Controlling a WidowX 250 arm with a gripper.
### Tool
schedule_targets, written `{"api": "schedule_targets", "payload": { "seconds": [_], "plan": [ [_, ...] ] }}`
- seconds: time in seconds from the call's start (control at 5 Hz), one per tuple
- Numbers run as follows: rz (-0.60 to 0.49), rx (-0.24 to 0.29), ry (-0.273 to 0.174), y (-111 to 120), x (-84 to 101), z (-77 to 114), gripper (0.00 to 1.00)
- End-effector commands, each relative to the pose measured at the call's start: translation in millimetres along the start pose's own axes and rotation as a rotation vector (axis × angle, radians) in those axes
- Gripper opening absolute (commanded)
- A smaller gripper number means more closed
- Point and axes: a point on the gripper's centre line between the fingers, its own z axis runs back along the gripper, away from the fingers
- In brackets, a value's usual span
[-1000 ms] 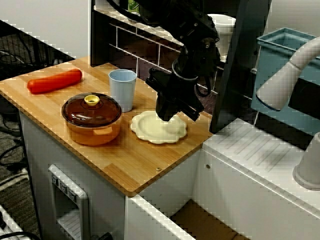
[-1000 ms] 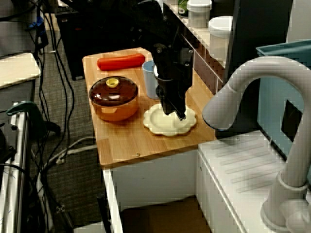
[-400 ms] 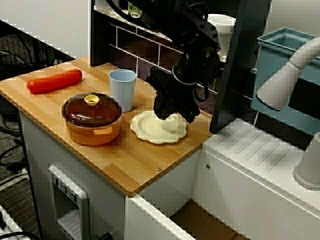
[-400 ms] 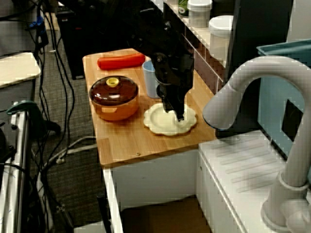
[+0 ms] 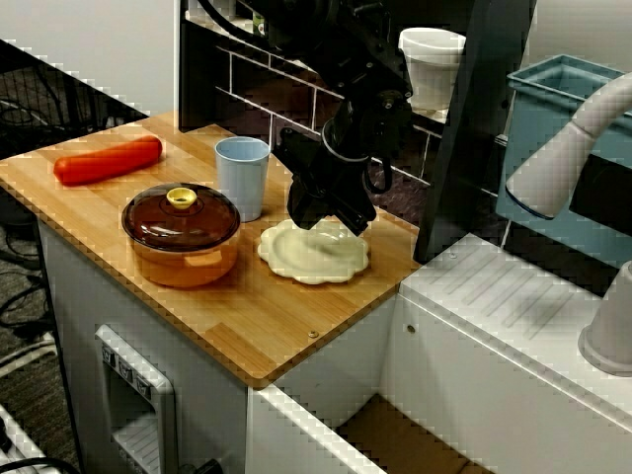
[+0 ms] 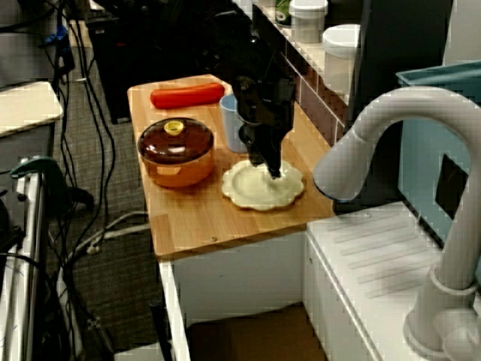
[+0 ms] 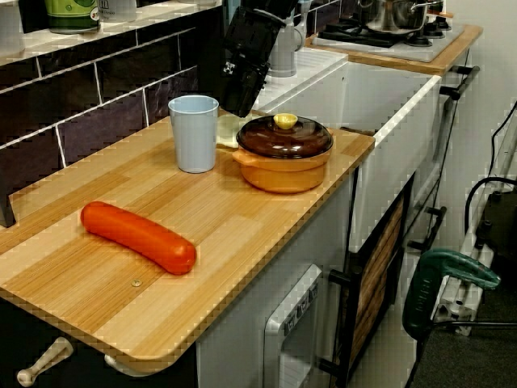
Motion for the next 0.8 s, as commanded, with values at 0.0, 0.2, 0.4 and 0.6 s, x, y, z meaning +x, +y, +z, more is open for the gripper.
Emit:
{"api": "schedule_targets", "payload": {
  "seconds": [0.0, 0.2, 0.4, 0.6],
  "plan": [
    [0.093, -0.016, -0.079, 31.0, 17.8, 17.0, 0.0],
    [0.104, 0.002, -0.081, 35.7, 21.4, 15.6, 0.0],
    [0.126, 0.017, -0.083, 42.1, 25.5, 12.3, 0.0],
    [0.149, 0.035, -0.089, 49.8, 29.4, 10.2, 0.0]
  ]
}}
